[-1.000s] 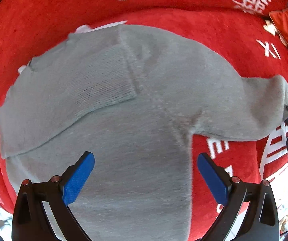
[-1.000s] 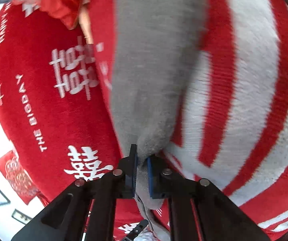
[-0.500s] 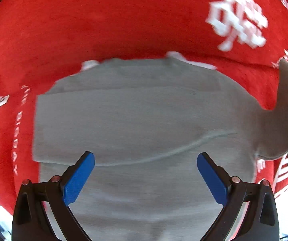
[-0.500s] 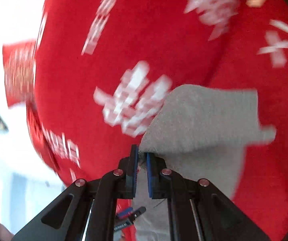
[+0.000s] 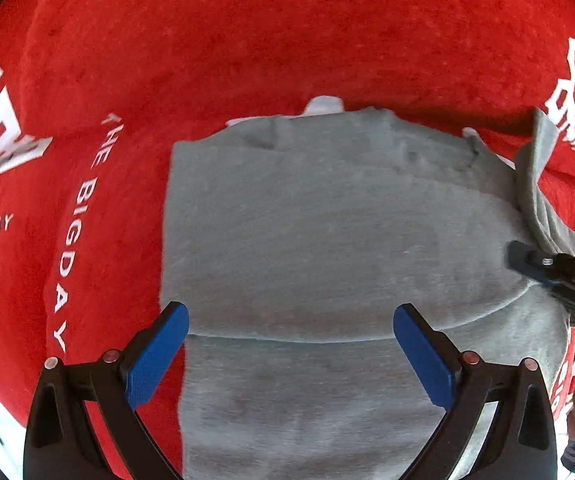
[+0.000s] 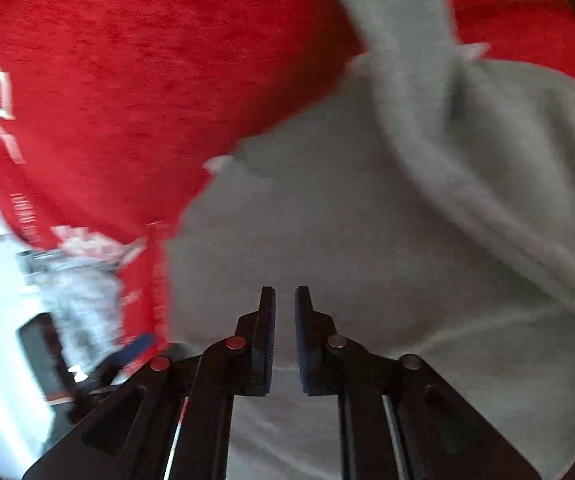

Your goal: Fold small clothes

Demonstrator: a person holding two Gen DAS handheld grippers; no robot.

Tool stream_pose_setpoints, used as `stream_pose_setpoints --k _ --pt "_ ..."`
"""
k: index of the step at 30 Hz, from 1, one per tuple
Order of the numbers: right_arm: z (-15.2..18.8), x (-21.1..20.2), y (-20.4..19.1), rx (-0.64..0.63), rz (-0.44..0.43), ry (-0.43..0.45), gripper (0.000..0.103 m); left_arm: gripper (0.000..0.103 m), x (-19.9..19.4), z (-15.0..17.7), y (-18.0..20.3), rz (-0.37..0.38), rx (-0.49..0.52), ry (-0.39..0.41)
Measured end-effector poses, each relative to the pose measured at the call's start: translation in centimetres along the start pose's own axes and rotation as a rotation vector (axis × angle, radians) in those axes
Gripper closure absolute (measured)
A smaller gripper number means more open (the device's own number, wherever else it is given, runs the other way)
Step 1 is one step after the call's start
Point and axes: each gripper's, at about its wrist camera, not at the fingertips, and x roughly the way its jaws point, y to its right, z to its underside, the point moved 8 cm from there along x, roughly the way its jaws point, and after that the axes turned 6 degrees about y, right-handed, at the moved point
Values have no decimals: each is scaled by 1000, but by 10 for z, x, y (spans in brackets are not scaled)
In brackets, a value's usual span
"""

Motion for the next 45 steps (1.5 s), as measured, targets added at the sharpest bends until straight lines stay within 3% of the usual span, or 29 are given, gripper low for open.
stream_pose_setpoints --k 1,2,4,6,9,10,11,12,13,14,16,19,23,27,28,30,31,32,35,40,43,45 --pt "-2 -11 2 -33 76 47 82 0 1 2 -5 4 -7 -2" --pt "-7 -22 1 -86 158 89 51 0 2 3 -7 6 -10 -3" --pt "-20 -35 -6 -197 292 159 11 0 3 5 -9 7 -10 -4" --pt "-43 -39 -22 -357 463 230 11 0 4 5 -10 6 -7 -1" --pt "-67 -16 -15 -418 677 203 12 0 8 4 -9 15 -12 -2" --pt "-73 -8 -8 -399 706 190 15 0 9 3 -9 18 -15 -2" --pt "-78 -2 -2 -377 718 182 30 0 10 2 -8 23 -19 -2" --pt "-82 -3 11 -349 719 175 47 0 10 0 -8 30 -22 -1" --pt "-85 0 17 -309 691 168 91 0 9 -2 -8 43 -26 1" --pt "-86 -3 17 -289 658 181 92 0 9 -4 -8 59 -29 5" --pt "-85 -11 -1 -312 568 227 92 0 7 -8 -9 107 -48 11" --pt "-60 -16 -48 -452 410 249 92 0 6 -15 -10 250 -128 4" --pt "-9 11 -88 -628 304 157 92 0 10 -20 -7 390 -215 -25" --pt "32 44 -77 -685 279 14 86 0 22 -18 8 482 -236 -76" --pt "37 49 -74 -689 276 -20 82 0 25 -17 15 511 -239 -90" --pt "51 50 -73 -698 259 -54 61 0 30 -19 29 544 -229 -113" --pt "45 49 -72 -699 251 -55 44 0 33 -19 36 548 -219 -120" --pt "46 42 -72 -694 246 -48 37 0 37 -20 42 549 -208 -127" --pt "45 10 -51 -577 212 -42 37 0 43 -26 56 529 -183 -132" --pt "43 -40 3 -239 118 -29 37 0 44 -34 68 540 -188 -155" --pt "60 -54 31 -53 75 -15 37 0 39 -32 76 557 -186 -161" --pt "64 -66 53 57 43 5 37 0 40 -28 81 580 -232 -182"
